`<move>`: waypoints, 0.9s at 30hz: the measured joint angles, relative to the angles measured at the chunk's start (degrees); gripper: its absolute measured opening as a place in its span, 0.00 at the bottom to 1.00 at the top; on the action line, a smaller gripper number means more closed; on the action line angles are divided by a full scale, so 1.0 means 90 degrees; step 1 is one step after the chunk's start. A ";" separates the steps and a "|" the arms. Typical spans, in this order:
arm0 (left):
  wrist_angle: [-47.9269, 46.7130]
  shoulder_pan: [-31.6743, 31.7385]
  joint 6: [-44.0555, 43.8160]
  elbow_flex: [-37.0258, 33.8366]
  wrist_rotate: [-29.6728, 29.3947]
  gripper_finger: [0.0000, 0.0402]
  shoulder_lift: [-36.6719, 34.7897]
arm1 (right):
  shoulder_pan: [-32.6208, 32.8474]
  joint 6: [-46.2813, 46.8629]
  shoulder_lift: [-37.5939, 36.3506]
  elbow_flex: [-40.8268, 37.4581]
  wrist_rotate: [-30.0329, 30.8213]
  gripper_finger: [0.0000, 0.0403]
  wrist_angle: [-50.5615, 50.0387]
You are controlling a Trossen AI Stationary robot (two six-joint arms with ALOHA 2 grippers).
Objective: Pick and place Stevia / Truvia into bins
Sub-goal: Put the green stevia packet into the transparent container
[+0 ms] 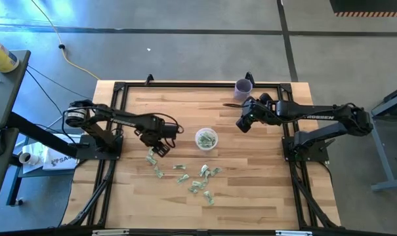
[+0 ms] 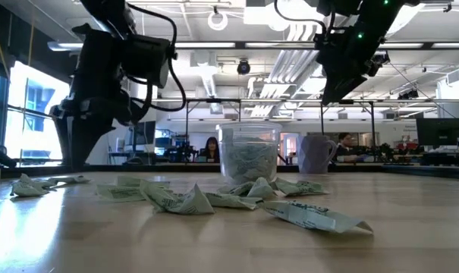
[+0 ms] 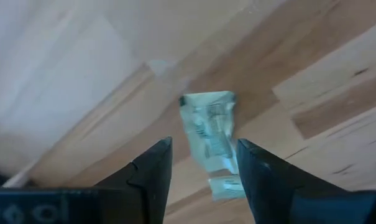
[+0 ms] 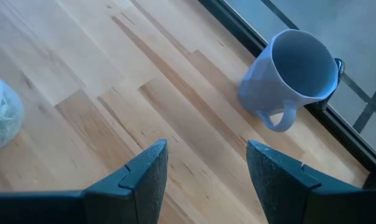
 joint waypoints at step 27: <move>0.1343 -0.0041 0.1110 -0.0154 -0.1150 0.07 0.0034 | 0.0001 0.0002 0.0000 0.0002 0.0014 0.52 0.0003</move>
